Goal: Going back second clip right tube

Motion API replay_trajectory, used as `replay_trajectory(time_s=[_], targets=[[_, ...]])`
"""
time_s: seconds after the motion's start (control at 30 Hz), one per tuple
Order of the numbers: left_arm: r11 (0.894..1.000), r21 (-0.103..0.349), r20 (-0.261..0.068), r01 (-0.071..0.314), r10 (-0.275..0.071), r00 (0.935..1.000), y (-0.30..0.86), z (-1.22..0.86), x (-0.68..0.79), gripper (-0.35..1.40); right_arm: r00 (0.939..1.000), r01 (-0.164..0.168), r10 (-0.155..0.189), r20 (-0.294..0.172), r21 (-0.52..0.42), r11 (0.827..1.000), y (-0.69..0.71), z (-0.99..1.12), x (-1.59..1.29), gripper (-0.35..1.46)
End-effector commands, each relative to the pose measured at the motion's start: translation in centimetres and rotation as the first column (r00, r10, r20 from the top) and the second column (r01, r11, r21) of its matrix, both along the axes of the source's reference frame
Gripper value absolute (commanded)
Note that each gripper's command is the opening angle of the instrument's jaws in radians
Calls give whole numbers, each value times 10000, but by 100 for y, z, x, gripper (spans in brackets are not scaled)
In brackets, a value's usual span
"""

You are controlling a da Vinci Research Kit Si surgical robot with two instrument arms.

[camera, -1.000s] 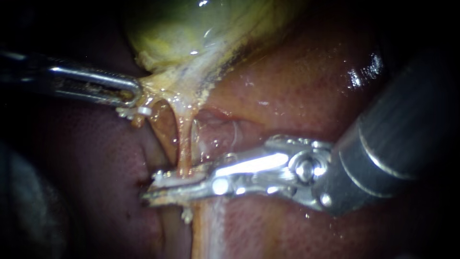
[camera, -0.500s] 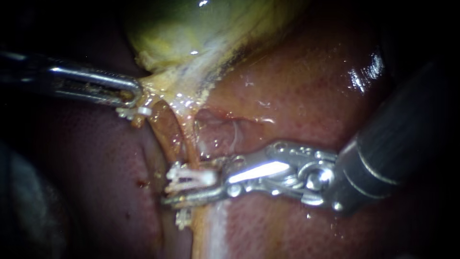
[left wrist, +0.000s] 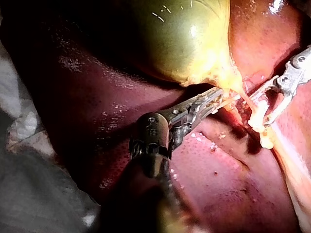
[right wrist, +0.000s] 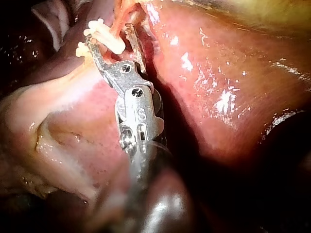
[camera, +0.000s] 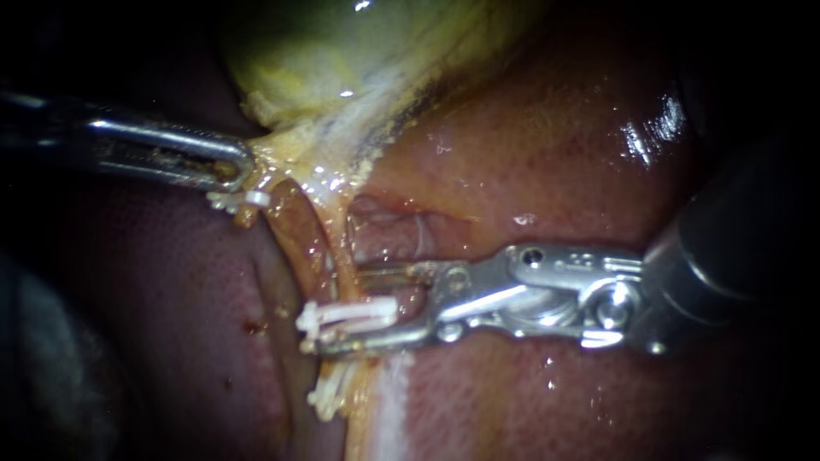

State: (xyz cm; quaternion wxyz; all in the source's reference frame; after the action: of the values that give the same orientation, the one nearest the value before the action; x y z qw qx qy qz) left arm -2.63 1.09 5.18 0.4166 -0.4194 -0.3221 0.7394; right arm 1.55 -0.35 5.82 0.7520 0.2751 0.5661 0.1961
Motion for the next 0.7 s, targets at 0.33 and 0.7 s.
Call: replay_trajectory(time_s=[0.33, 0.7], targets=[[10000, 2, 8, -4, 4, 10000, 0, 0, 1, -35, 9995, 238, -257, -165, -1075, 9939, 13, -15, -61, 50], [10000, 6, -16, -21, 21, 10000, 0, -1, 1, -35, 9959, 858, -793, 442, -1735, 9811, 19, -17, -96, 50]])
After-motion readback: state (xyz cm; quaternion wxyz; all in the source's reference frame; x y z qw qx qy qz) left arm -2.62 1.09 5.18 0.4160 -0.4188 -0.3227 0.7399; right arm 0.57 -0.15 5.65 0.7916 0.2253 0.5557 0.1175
